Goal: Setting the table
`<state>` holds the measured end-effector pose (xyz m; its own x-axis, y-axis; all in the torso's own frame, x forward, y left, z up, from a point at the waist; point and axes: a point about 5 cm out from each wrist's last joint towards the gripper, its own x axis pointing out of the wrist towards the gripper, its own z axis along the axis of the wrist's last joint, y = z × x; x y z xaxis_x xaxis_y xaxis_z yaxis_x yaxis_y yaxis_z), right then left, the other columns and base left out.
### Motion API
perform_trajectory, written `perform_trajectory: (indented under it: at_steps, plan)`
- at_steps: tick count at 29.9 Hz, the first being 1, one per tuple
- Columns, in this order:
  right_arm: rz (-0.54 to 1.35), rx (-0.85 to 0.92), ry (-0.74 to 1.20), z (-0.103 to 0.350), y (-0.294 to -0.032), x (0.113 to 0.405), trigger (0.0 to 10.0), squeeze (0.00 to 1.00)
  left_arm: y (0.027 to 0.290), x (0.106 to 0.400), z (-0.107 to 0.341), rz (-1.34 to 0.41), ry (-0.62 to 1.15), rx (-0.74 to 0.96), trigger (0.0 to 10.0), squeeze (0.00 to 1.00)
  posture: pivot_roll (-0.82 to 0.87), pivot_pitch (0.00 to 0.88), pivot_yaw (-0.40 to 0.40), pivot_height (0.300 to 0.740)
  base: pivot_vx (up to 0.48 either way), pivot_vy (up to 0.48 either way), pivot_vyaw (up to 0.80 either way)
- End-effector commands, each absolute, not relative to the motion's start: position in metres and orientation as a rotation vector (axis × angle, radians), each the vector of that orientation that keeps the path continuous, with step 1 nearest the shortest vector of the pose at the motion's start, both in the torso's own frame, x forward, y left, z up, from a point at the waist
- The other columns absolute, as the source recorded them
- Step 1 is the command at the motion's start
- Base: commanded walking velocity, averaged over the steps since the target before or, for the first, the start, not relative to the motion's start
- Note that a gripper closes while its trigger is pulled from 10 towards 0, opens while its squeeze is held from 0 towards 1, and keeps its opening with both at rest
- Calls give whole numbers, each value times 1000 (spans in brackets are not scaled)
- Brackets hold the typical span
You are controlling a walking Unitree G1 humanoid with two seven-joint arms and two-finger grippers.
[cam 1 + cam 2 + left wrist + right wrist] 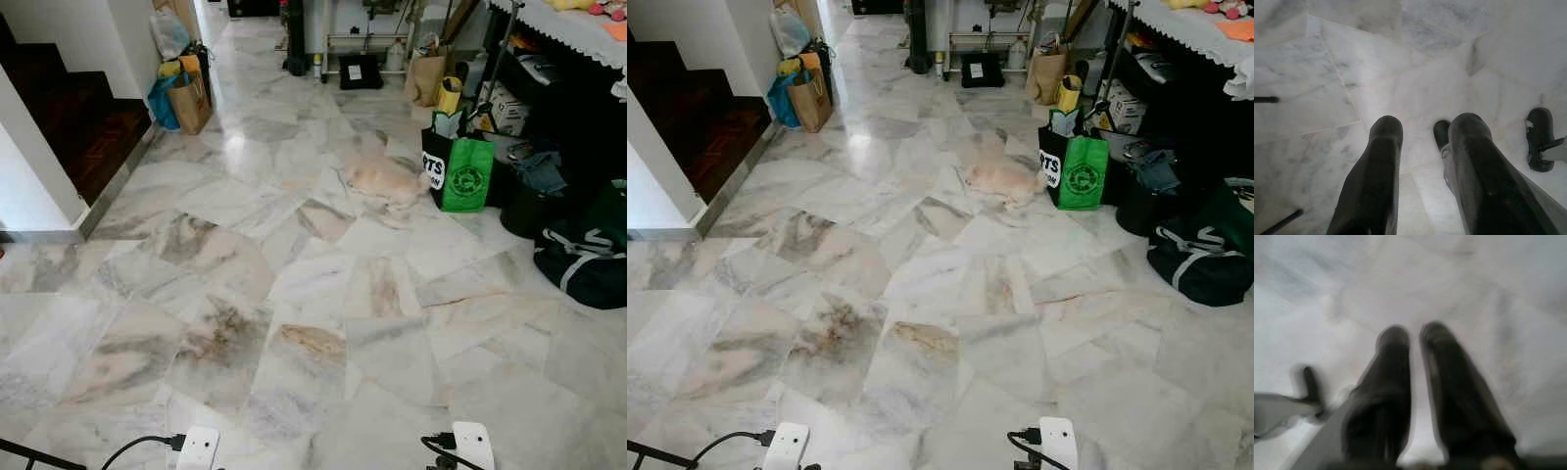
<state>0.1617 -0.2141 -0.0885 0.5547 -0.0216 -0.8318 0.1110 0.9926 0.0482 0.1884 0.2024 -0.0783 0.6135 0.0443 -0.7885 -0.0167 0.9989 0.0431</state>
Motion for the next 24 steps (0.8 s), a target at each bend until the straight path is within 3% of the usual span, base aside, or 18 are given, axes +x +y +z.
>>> perform_trajectory:
  at_steps: [1,24]
  plan:
    - [-100,78,1011,-89,-238,145,10000,0,213,194,-73,88,879,-7,10000,0,-38,0,-16,740,0,0,0]
    - [-128,126,1028,-95,-226,139,10000,0,210,193,-74,20,897,74,10000,0,-44,0,14,740,0,0,-35]
